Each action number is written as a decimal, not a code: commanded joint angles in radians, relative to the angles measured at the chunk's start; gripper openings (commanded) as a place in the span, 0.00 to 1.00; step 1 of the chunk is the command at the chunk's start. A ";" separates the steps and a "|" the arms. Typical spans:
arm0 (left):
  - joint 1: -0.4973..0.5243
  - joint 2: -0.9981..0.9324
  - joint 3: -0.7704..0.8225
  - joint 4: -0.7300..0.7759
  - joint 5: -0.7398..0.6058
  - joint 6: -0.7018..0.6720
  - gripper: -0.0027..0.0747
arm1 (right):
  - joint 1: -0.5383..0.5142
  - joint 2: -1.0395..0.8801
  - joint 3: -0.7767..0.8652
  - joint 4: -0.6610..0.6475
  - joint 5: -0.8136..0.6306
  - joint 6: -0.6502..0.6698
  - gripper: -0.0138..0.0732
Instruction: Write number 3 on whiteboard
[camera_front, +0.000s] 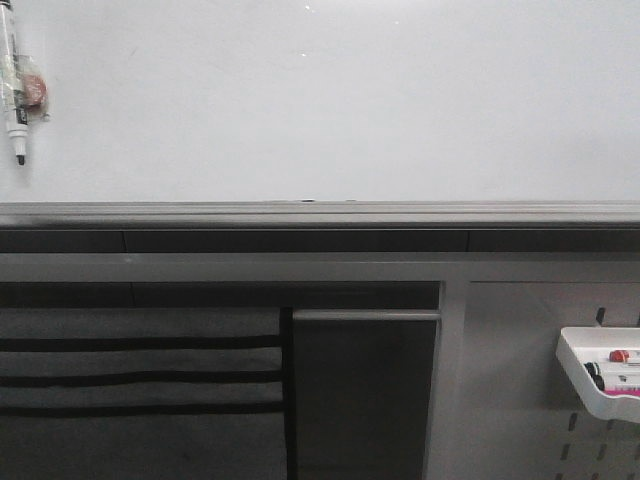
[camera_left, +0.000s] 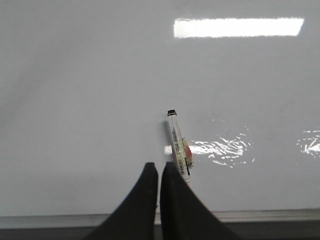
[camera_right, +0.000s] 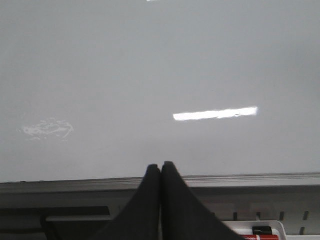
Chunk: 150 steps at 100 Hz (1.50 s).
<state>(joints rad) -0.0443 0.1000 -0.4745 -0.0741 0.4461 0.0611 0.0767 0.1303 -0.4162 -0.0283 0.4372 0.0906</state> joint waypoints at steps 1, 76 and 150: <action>0.003 0.084 -0.104 0.007 0.029 -0.005 0.01 | -0.004 0.088 -0.094 -0.013 0.008 -0.047 0.07; 0.003 0.119 -0.127 0.041 0.047 -0.003 0.01 | -0.004 0.149 -0.129 -0.026 -0.012 -0.047 0.07; 0.003 0.119 -0.078 0.107 0.042 0.044 0.84 | -0.004 0.149 -0.129 -0.099 -0.012 -0.047 0.92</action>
<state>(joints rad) -0.0443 0.1992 -0.5281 0.0520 0.5631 0.1048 0.0767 0.2597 -0.5121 -0.1070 0.5087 0.0522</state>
